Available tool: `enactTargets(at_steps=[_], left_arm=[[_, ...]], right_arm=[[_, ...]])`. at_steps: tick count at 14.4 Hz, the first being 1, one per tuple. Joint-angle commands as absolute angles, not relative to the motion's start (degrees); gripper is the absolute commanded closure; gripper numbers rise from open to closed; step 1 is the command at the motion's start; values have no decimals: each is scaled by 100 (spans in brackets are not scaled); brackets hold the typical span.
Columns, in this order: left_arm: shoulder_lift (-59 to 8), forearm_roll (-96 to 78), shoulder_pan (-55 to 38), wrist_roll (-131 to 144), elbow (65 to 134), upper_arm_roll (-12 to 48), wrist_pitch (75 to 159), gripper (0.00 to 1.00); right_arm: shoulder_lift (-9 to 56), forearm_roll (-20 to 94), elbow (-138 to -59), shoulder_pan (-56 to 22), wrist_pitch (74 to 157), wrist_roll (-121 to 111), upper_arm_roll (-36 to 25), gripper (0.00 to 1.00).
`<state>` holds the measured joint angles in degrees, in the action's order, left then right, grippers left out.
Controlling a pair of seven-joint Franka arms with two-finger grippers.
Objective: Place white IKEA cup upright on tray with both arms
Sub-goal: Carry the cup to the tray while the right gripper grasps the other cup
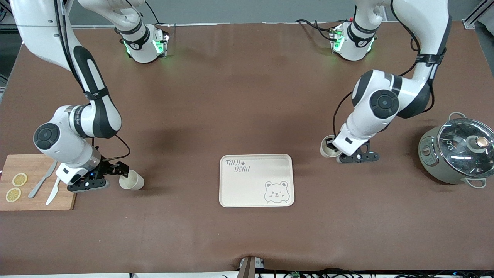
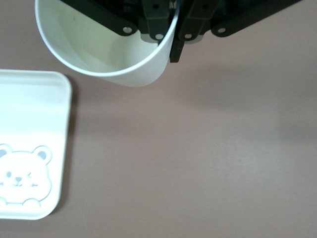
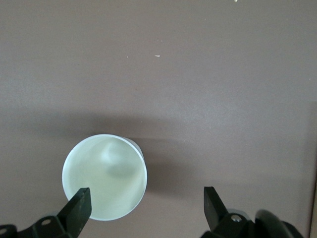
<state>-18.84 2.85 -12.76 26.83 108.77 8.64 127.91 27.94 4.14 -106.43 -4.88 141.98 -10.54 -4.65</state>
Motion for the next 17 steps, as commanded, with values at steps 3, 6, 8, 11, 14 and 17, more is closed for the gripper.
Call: enactTargets(at_steps=[3,6,8,11,14,17], left_arm=[[-3197,308,-2020,3952,9038,800,12059,100],[-3751,395,-2320,4429,8439,782,12059,100],[-3963,676,-2417,4806,8245,800,12085,100],[-4104,738,-2487,5018,8156,791,12504,100],[-4289,756,-2566,5246,8156,774,13137,100],[-4412,1045,-2575,5632,8156,782,13490,100]], right_arm=[[3128,457,-10573,-448,14659,-1125,-422,0],[3216,457,-10573,-483,14722,-1107,-422,0],[3278,457,-10573,-483,14765,-1116,-422,0],[3419,457,-10582,-483,14932,-1108,-422,0],[3445,457,-10573,-492,14941,-1107,-413,0],[3445,483,-10565,-492,14941,-1081,-413,0]])
